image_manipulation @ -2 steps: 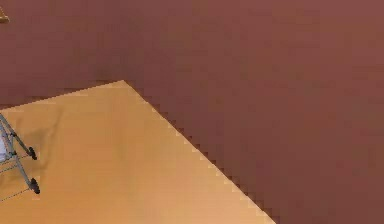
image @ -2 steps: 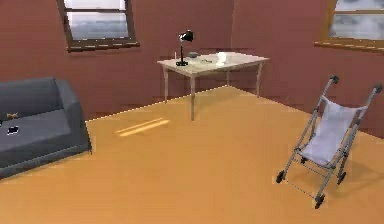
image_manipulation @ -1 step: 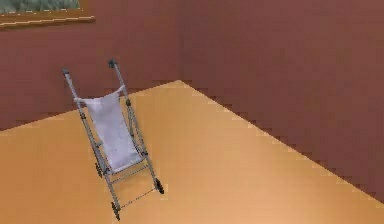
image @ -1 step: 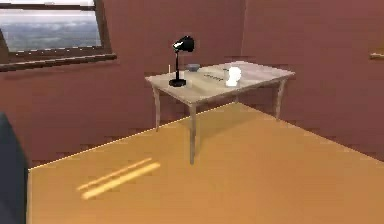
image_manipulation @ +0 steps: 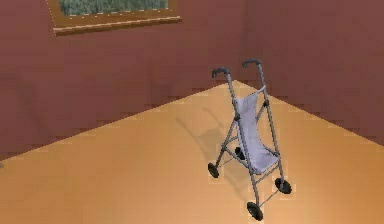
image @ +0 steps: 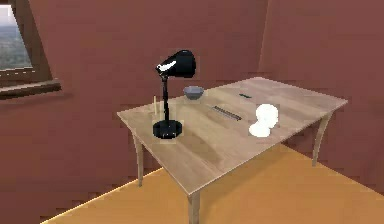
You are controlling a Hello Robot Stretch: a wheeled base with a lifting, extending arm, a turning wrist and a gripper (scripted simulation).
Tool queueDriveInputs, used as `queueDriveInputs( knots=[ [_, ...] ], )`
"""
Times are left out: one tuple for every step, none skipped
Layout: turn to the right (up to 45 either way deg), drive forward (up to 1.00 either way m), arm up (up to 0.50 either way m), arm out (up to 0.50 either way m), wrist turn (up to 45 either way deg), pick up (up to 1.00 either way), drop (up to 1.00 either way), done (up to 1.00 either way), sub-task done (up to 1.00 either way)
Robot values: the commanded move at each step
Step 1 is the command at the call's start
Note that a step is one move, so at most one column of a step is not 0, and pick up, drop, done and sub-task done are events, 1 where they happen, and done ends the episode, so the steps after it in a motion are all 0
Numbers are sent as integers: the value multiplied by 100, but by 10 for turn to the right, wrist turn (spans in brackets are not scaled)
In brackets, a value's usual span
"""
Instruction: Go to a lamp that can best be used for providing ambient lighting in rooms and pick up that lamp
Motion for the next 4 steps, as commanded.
queueDriveInputs(
  knots=[
    [90, 0, 0, 0, 0, 0, 0, 0, 0],
    [0, 20, 0, 0, 0, 0, 0, 0, 0],
    [-450, 0, 0, 0, 0, 0, 0, 0, 0],
    [-450, 0, 0, 0, 0, 0, 0, 0, 0]
  ],
)
